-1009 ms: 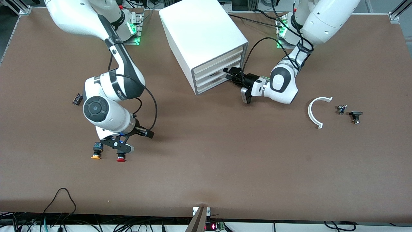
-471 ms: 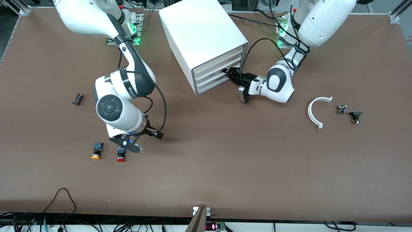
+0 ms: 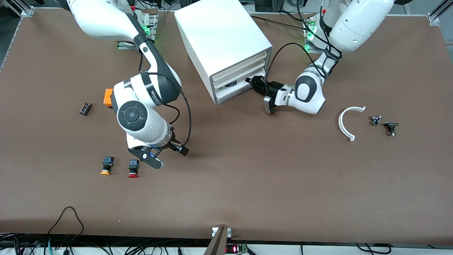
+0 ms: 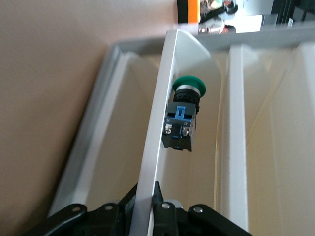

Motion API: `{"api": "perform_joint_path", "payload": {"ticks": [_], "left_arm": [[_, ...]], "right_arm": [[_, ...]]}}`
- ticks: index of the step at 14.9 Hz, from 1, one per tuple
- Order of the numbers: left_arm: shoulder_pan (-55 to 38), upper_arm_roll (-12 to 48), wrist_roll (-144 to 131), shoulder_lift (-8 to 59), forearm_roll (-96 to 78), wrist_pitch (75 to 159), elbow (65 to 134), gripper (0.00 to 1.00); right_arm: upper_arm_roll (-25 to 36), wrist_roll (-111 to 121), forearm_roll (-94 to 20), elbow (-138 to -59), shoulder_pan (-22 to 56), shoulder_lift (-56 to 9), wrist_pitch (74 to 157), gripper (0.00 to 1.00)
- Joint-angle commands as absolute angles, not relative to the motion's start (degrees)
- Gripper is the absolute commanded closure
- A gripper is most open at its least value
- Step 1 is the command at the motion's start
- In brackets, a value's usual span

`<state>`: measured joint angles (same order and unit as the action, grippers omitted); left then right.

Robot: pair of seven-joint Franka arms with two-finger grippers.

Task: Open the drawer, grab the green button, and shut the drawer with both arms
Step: 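Reach the right gripper into the open drawer toward the green button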

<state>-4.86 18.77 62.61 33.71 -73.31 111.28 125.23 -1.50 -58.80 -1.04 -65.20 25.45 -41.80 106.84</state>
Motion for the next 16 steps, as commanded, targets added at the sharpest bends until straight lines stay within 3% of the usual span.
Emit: {"api": "perform_joint_path", "payload": {"ticks": [1,8,16], "left_arm": [[-3.5,18.0,57.5,33.0,-72.2,112.0,120.8,1.0],[-1.3,14.4,47.1,35.9,-62.1,112.1,110.1,1.0],[-1.2,11.0,47.1,38.1,-59.1,112.0,106.6,1.0]], "right_arm": [[-1.3,-63.4,-1.7,-61.4,27.1,-43.4,105.7,0.0],[-5.4,-79.2,-1.6,-57.3,29.6,-45.3,106.0,0.0],[-4.7,-94.6,-1.2,-55.2,36.7,-49.7,109.9,0.0]]}}
